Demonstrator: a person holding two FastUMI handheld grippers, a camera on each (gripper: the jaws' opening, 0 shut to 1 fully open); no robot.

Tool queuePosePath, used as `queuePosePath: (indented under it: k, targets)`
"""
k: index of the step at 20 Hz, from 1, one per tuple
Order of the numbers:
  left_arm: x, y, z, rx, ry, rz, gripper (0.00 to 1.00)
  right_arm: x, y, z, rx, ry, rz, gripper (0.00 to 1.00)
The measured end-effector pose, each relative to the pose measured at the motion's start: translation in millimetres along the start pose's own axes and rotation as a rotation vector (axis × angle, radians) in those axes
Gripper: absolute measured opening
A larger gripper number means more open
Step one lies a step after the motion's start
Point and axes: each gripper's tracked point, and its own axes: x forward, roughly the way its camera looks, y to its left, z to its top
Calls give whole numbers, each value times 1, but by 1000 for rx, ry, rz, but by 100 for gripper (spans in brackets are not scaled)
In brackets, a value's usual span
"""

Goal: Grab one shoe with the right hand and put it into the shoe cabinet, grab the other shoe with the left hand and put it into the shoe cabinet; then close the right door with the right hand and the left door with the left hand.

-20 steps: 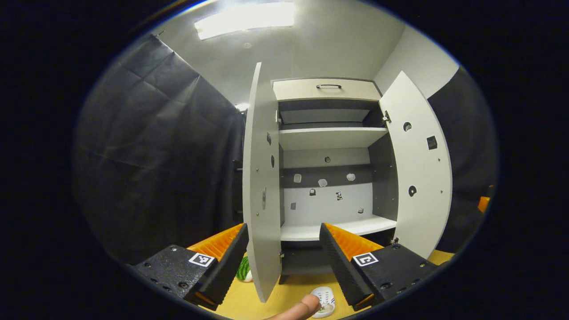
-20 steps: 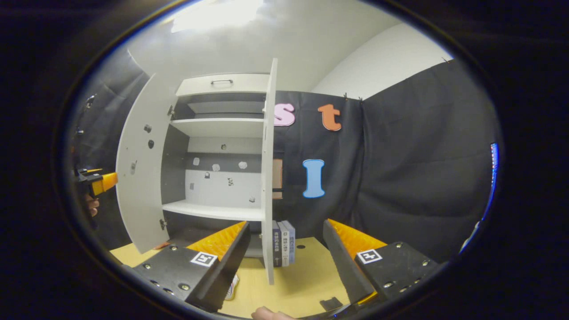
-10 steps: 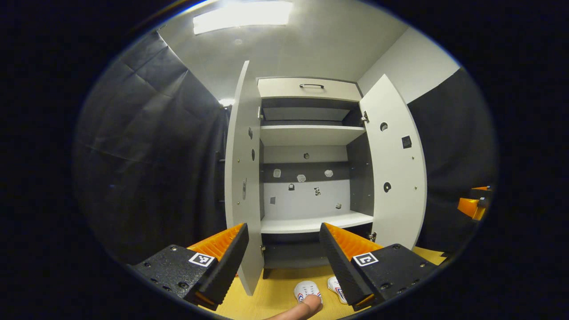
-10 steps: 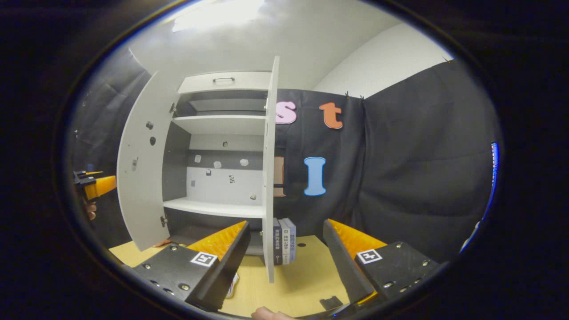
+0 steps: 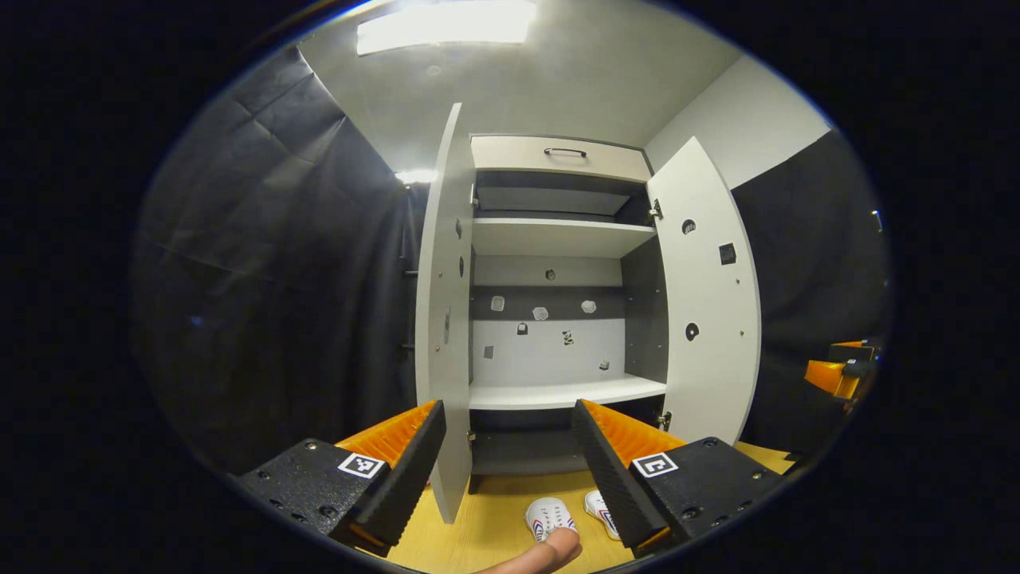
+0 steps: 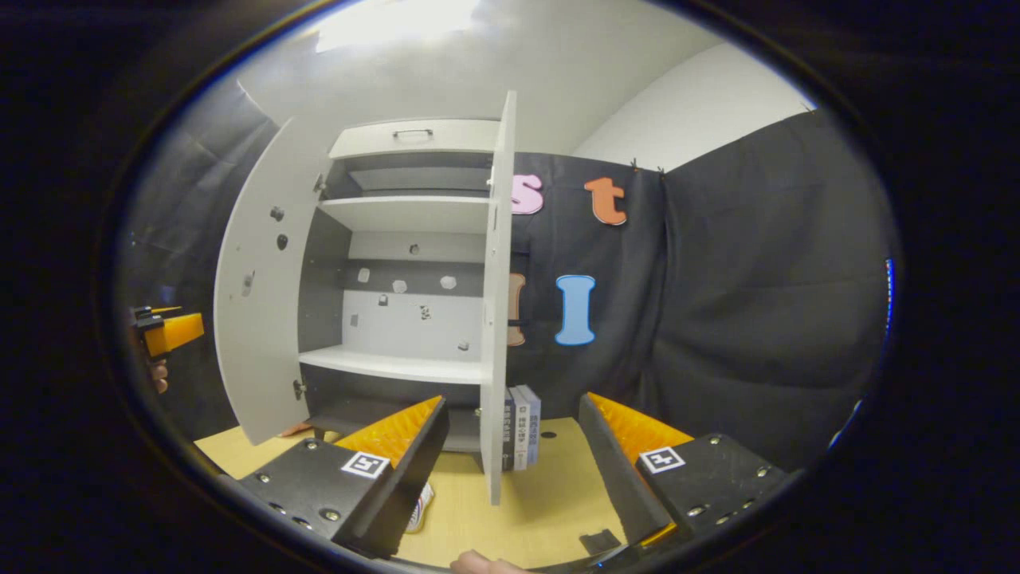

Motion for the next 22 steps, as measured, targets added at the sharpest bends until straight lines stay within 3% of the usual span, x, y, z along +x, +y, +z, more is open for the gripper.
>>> queuePosePath:
  k: [4,6,8,11,14,15,18,22]
  targets:
    - [-8,3,-10,-10,11,-20,97,9,44,-26,-13,32,70,95]
    - [-10,8,-14,-12,15,-25,97,17,75,-51,-26,62,124,98]
    - [-13,11,-13,-30,-7,-38,97,30,110,-85,-51,102,194,98]
    - [-16,21,-17,-54,-18,-40,95,48,148,-151,-80,203,241,98]
    - [-17,39,-20,-30,-11,3,97,68,177,-213,-83,310,251,100]
    - [-18,44,-20,-31,-16,11,97,73,187,-232,-81,343,259,95]
    - [-21,51,-19,-36,-40,9,97,84,209,-289,-81,447,263,99]
    - [-22,55,-28,-51,-27,0,95,89,226,-347,-74,573,244,96]
